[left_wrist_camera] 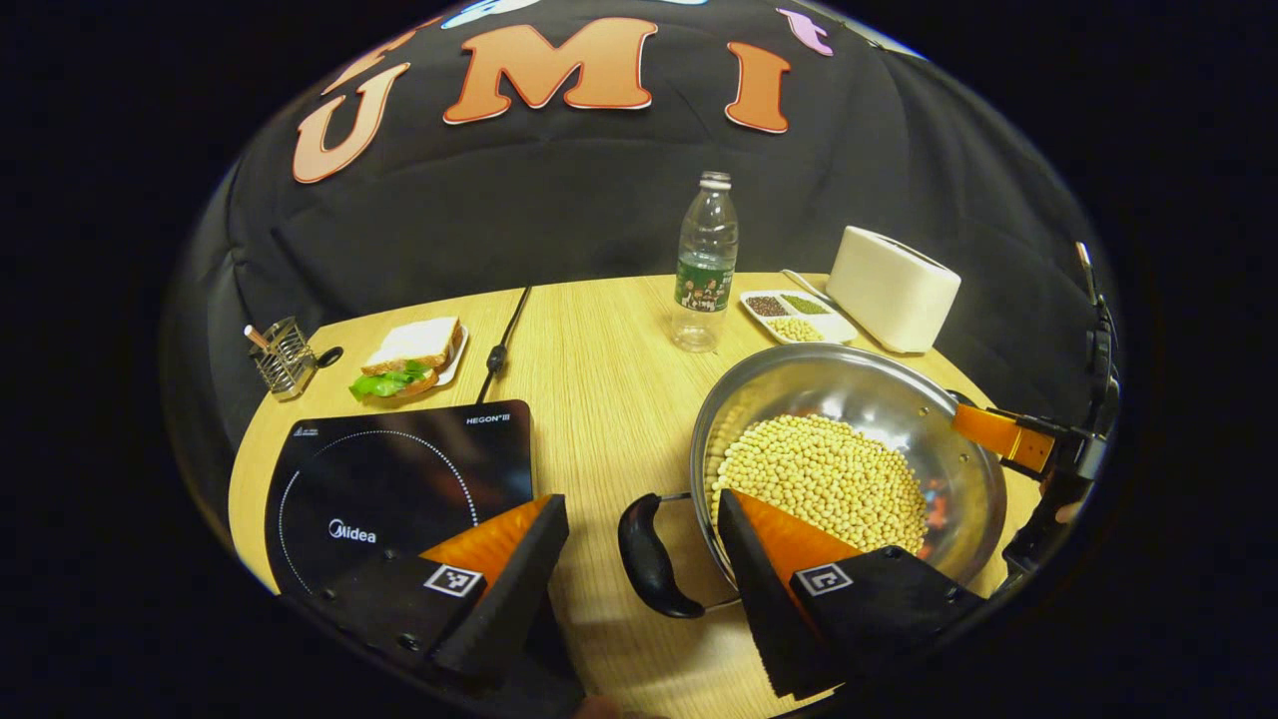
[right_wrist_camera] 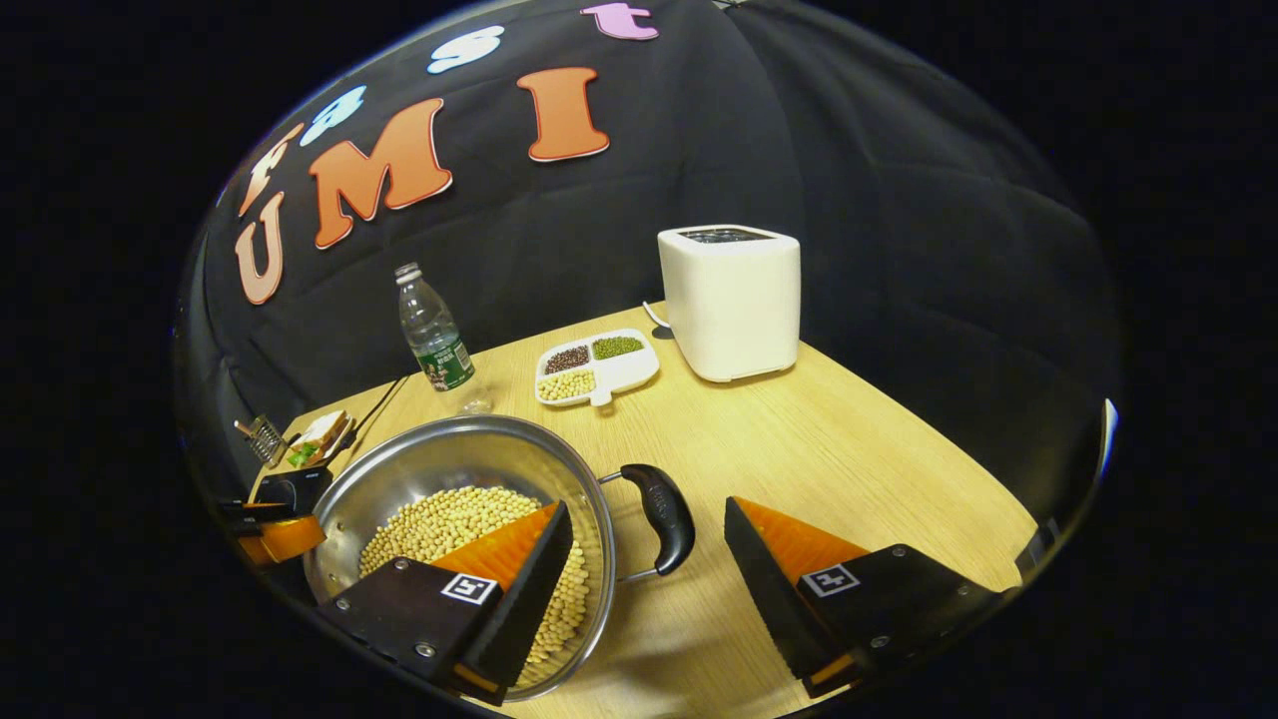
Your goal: First push the handle of the pot to place it horizontally, then grasp the pot with both hands and set it on the induction cooktop.
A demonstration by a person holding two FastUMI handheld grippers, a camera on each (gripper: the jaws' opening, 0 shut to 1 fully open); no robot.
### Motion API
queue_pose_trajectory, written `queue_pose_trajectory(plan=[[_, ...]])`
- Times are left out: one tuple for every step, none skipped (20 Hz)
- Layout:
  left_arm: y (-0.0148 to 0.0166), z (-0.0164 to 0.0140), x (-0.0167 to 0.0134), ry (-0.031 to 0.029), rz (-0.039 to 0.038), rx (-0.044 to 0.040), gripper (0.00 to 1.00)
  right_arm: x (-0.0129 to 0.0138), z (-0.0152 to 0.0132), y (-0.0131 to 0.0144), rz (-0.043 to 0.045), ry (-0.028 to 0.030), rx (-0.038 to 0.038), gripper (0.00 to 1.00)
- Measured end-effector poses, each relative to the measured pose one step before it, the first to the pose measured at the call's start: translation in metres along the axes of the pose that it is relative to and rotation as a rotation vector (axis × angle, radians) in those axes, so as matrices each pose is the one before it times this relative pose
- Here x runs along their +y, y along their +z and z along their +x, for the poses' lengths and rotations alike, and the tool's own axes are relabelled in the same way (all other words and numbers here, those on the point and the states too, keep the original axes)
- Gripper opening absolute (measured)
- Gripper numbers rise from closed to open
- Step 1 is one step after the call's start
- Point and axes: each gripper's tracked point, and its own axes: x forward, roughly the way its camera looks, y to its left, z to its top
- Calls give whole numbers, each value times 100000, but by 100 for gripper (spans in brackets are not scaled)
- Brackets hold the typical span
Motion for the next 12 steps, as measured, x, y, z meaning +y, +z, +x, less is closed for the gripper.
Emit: queue_pose_trajectory(plan=[[-142, 391, -67, -214, 293, 690, 98, 109, 532, -119, -285, 107, 1370, 95], [-175, 311, -118, -402, 364, 815, 99, -179, 508, -322, -578, -544, 1409, 95], [-281, 268, -162, -352, 35, 754, 98, -165, 437, -348, -735, -817, 1536, 95], [-233, 182, -33, -147, -286, 774, 98, 67, 315, -253, -42, 486, 1123, 95], [-121, 347, -424, -2084, -1070, 277, 98, 136, 144, -133, 129, 87, 797, 94], [-7, 97, -525, -1927, -1016, 144, 89, 44, 203, 5, 0, 114, 203, 93], [-47, 94, -398, -1200, -71, 209, 88, 173, 106, -70, 35, 245, 144, 92], [58, 301, 99, 1129, 1091, 27, 74, 206, 49, -10, 368, 487, 226, 88], [-21, -327, 17, 329, 876, 76, 72, 255, -19, -89, 632, 940, 458, 86], [5, 26, 53, 243, -286, -53, 71, 201, -61, -78, 735, 705, 654, 80], [38, 82, -80, 111, -862, -405, 71, -18, 107, 113, 203, 230, -498, 75], [197, 77, 106, 317, -1015, -518, 69, -8, -79, -81, -116, 326, 261, 71]])
